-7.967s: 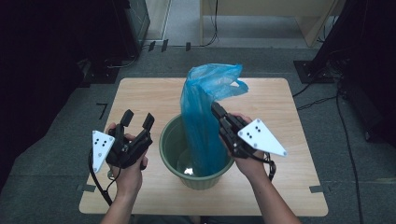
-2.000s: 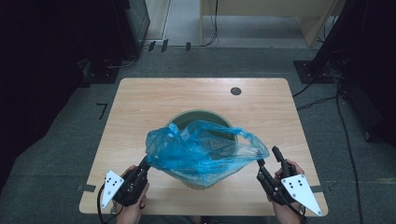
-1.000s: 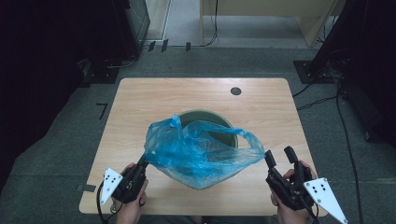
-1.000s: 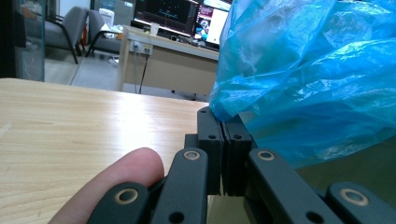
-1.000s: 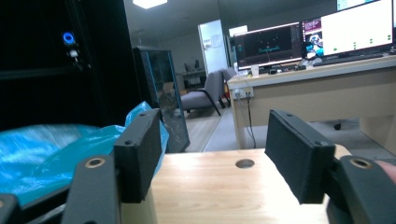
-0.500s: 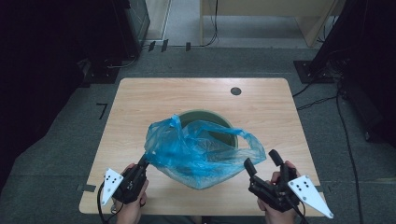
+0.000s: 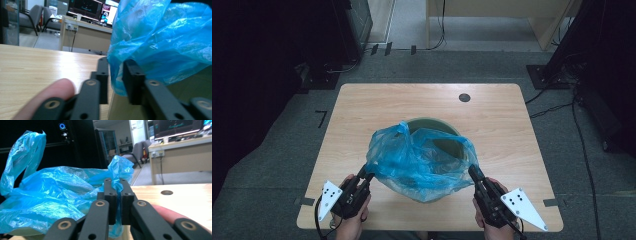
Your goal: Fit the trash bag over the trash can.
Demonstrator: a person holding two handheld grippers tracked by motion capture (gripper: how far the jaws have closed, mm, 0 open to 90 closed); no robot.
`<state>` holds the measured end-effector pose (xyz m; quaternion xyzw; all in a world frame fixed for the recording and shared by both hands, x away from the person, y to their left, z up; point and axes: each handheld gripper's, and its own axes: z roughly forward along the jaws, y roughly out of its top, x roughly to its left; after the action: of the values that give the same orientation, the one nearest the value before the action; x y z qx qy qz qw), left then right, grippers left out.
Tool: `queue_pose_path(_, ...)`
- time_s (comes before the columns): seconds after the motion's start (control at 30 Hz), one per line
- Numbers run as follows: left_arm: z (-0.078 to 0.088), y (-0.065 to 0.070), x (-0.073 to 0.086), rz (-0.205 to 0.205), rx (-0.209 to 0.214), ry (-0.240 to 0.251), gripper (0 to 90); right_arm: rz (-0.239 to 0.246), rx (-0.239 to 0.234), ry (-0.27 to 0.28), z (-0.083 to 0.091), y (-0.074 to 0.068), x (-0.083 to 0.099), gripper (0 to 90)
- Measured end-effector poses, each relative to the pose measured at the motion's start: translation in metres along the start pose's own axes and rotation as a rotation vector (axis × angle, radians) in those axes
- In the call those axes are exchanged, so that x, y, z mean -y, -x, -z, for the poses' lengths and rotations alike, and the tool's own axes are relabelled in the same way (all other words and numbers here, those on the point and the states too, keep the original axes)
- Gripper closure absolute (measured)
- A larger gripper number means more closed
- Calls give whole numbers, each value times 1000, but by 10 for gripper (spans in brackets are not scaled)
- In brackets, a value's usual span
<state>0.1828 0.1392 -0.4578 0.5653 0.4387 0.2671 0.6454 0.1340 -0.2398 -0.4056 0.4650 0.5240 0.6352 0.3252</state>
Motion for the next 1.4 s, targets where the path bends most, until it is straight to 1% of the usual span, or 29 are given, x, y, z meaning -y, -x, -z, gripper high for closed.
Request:
queue_pose_path(0.03, 1, -3, -1, 9, 1, 4, 614, 17, 9, 9, 1, 0, -1, 900)
queue_pose_path(0.07, 5, -8, -2, 37, 4, 14, 578, 18, 14, 14, 1, 0, -1, 900)
queue_pose_path(0.1, 5, -8, -2, 37, 4, 14, 546, 18, 14, 14, 1, 0, -1, 900)
queue_pose_path(0.13, 7, -11, -3, 47, 7, 19, 546, 28, 21, 19, 1, -1, -1, 900)
queue_pose_path(0.2, 10, -15, -4, 48, 9, 25, 480, 49, 25, 25, 2, -2, -1, 900)
queue_pose_path(0.3, 16, -21, -5, 22, 29, 30, 399, 63, 29, 36, 2, -3, -2, 900)
queue_pose_path(0.37, 18, -25, -5, -4, 52, 6, 336, 58, 33, 41, 3, -3, -3, 900)
queue_pose_path(0.4, 19, -28, -4, -31, 44, -7, 314, 57, 34, 44, 3, -2, -4, 900)
queue_pose_path(0.47, 21, -32, -3, -44, 15, -17, 305, 58, 37, 50, 3, -2, -5, 900)
queue_pose_path(0.5, 21, -35, -3, -37, -4, -19, 305, 61, 38, 52, 4, -2, -5, 900)
queue_pose_path(0.53, 22, -38, -5, -30, -33, -20, 306, 61, 37, 52, 4, -2, -6, 900)
queue_pose_path(0.57, 24, -41, -7, -9, -69, -6, 334, 73, 37, 54, 4, -2, -5, 900)
queue_pose_path(0.6, 26, -43, -10, 0, -97, 10, 364, 76, 35, 54, 3, -3, -5, 900)
queue_pose_path(0.63, 28, -42, -13, 2, -119, 32, 364, 76, 35, 54, 3, -3, -5, 900)
queue_pose_path(0.7, 31, -37, -21, 10, -118, 71, 420, 77, 35, 53, 3, -3, -5, 899)
queue_pose_path(0.73, 33, -31, -28, 12, -106, 94, 428, 80, 36, 53, 3, -4, -5, 900)
queue_pose_path(0.8, 35, -20, -37, -2, -79, 122, 452, 83, 37, 54, 3, -4, -4, 899)
queue_pose_path(0.83, 35, -5, -46, -20, -41, 142, 455, 84, 38, 54, 2, -4, -4, 899)
queue_pose_path(0.87, 35, -5, -46, -20, -41, 142, 455, 86, 38, 53, 2, -4, -4, 899)
queue_pose_path(0.93, 33, 9, -55, -38, 4, 154, 455, 85, 39, 51, 2, -4, -3, 899)
queue_pose_path(1.0, 29, 23, -62, -41, 44, 160, 454, 88, 41, 50, 2, -5, -3, 899)
queue_pose_path(1.07, 23, 37, -68, -37, 96, 144, 446, 93, 40, 50, 2, -6, -3, 898)
queue_pose_path(1.1, 20, 41, -69, -33, 117, 136, 429, 100, 39, 52, 2, -7, -2, 898)
queue_pose_path(1.17, 11, 52, -70, -34, 156, 93, 413, 99, 38, 52, 2, -8, -2, 898)
queue_pose_path(1.2, 8, 54, -69, -36, 155, 79, 386, 99, 36, 50, 2, -8, -2, 898)
queue_pose_path(1.27, 0, 60, -67, -40, 130, 54, 311, 103, 34, 49, 1, -8, -2, 898)
queue_pose_path(1.3, -3, 61, -65, -32, 137, 45, 304, 102, 34, 46, 1, -9, -1, 898)
queue_pose_path(1.33, -4, 62, -64, -33, 148, 41, 339, 109, 34, 47, 1, -9, -1, 898)
queue_pose_path(1.4, -4, 62, -62, -38, 171, 30, 487, 117, 35, 46, 1, -9, 0, 898)
